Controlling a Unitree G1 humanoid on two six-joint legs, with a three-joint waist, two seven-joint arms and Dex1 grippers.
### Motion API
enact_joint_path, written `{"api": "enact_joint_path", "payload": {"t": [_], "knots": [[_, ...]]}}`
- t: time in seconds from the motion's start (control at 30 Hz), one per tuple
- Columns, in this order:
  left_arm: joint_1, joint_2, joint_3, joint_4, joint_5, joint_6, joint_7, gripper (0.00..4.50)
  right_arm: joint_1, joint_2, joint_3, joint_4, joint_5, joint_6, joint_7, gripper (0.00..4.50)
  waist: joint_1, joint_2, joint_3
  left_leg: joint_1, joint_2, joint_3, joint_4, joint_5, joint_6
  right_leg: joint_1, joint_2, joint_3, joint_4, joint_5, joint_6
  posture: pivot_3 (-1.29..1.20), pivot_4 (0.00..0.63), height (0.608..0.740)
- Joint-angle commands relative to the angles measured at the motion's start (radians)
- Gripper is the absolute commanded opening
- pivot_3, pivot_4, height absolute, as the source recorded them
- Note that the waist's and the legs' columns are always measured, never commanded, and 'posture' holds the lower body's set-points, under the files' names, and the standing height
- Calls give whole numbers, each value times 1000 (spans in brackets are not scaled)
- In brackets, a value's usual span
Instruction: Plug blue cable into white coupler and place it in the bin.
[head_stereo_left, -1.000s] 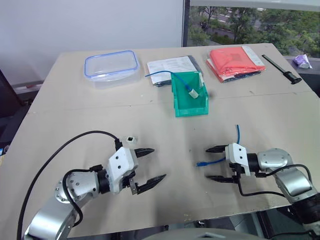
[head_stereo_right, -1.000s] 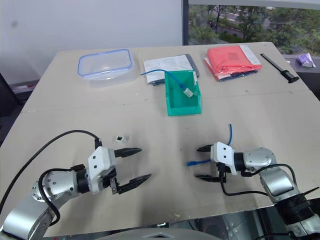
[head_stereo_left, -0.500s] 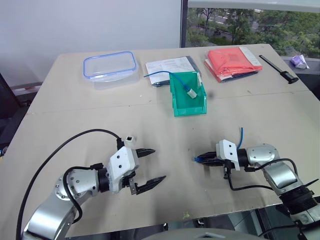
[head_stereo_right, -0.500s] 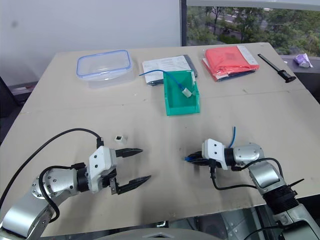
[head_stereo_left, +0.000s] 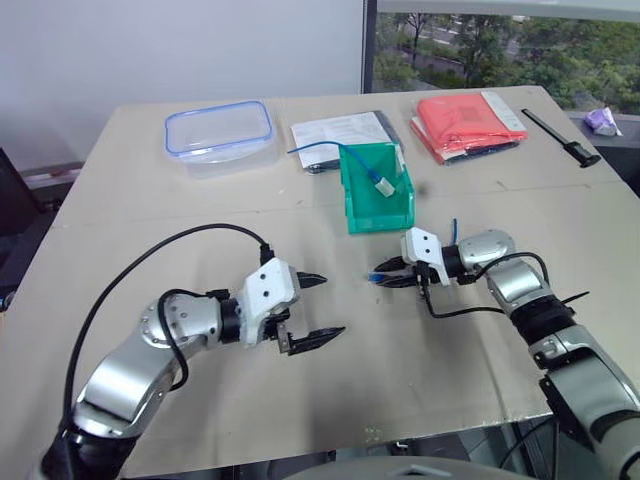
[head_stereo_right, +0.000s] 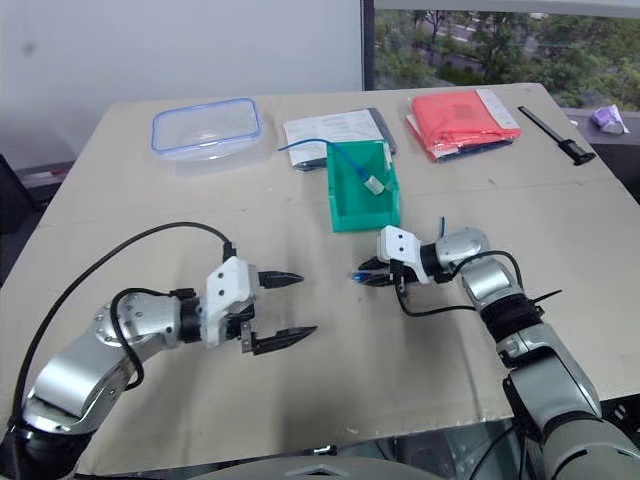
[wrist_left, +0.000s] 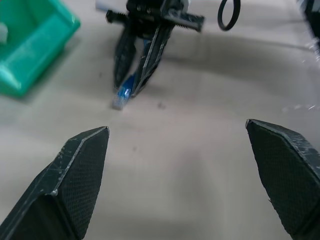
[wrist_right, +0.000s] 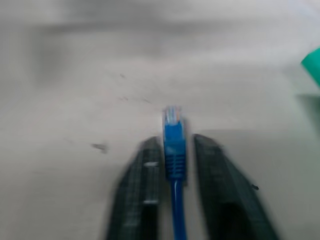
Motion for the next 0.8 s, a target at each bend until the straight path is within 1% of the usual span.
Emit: {"api": "enact_joint_path", "payload": {"t": [0.03,0.13,0.17,0.27,0.33,0.4,0.5,0.6,0.77,0.8], "knots": [[-79,-17,-44,58,22,5,-12,4500,-25,2,-43,0,13,-43,2,2590,0,0,0,0,0,0,0,0,0,0,0,0,0,0,0,0,150,736],[-167,-32,-116,137,79,-12,-28,4500,29,-34,-123,-105,60,-13,-48,4195,3,0,0,0,0,1,0,0,0,0,-1,1,0,1,1,0,150,736],[-201,-39,-144,166,102,-19,-36,4500,64,-55,-156,-166,84,19,-65,4445,3,0,0,0,0,0,0,0,0,0,-1,0,0,1,1,0,150,736],[-298,-64,-215,247,160,-44,-67,4500,226,-128,-244,-411,167,158,-104,4445,23,0,0,-1,-1,0,0,0,0,0,-1,0,0,1,2,0,150,736],[-379,-93,-271,330,201,-67,-103,4500,397,-156,-333,-601,254,254,-167,4445,35,0,0,-1,-1,0,0,0,0,0,-1,0,0,1,2,0,150,736],[-438,-119,-310,405,235,-94,-133,4500,523,-165,-397,-725,309,312,-220,4445,32,0,0,-2,-1,-3,1,0,0,0,0,-2,0,1,3,0,150,736],[-523,-201,-340,567,256,-132,-166,4500,704,-157,-464,-841,332,323,-291,4445,22,0,0,-2,-2,-1,1,0,0,0,1,0,0,1,4,0,150,736],[-567,-248,-370,669,295,-205,-205,4500,813,-150,-488,-905,326,327,-346,4445,12,0,0,0,-2,1,1,0,0,0,2,2,1,0,3,0,150,736],[-595,-270,-391,764,342,-276,-260,4500,883,-133,-511,-964,330,332,-422,4445,2,0,0,1,-1,0,2,0,1,0,3,3,3,-1,2,0,150,736],[-599,-271,-390,779,352,-286,-266,3972,890,-134,-513,-969,332,331,-430,4500,2,0,0,1,-1,0,2,0,1,0,3,3,3,-2,3,0,150,736]]}}
